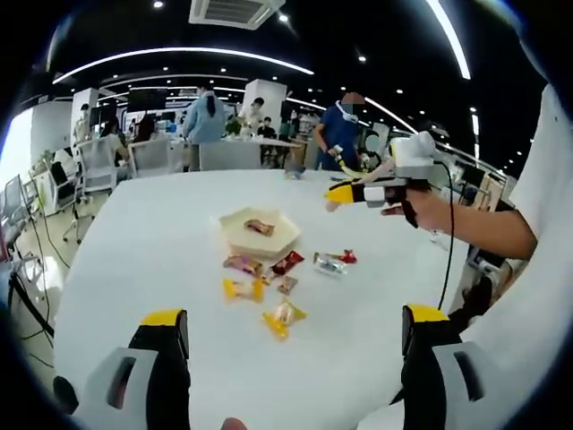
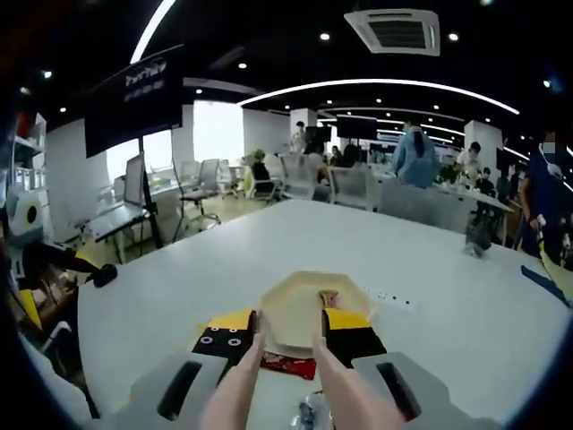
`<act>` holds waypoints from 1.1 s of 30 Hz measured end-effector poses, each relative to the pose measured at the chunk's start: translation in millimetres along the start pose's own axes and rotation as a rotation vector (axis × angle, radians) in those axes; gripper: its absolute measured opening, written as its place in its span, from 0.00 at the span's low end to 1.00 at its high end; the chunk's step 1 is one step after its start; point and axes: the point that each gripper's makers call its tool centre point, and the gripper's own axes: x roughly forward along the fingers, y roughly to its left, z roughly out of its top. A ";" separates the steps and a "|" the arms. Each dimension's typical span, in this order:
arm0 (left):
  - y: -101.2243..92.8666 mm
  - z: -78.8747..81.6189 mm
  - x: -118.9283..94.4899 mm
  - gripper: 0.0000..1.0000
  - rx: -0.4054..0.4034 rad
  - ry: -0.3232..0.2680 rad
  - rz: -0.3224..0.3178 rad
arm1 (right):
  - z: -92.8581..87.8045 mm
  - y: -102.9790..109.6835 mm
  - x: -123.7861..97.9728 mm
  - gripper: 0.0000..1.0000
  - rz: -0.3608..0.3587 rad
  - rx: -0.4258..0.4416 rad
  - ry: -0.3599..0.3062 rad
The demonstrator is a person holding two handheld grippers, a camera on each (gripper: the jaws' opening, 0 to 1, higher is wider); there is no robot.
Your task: Place the target food into the container with the food tongs after gripping and lifting it, then release it inside without dropping or visibly crushing the food.
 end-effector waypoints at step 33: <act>-25.2 -8.4 30.8 0.99 -0.036 0.008 -0.091 | -98.6 -4.4 -73.3 0.29 -0.171 0.065 0.099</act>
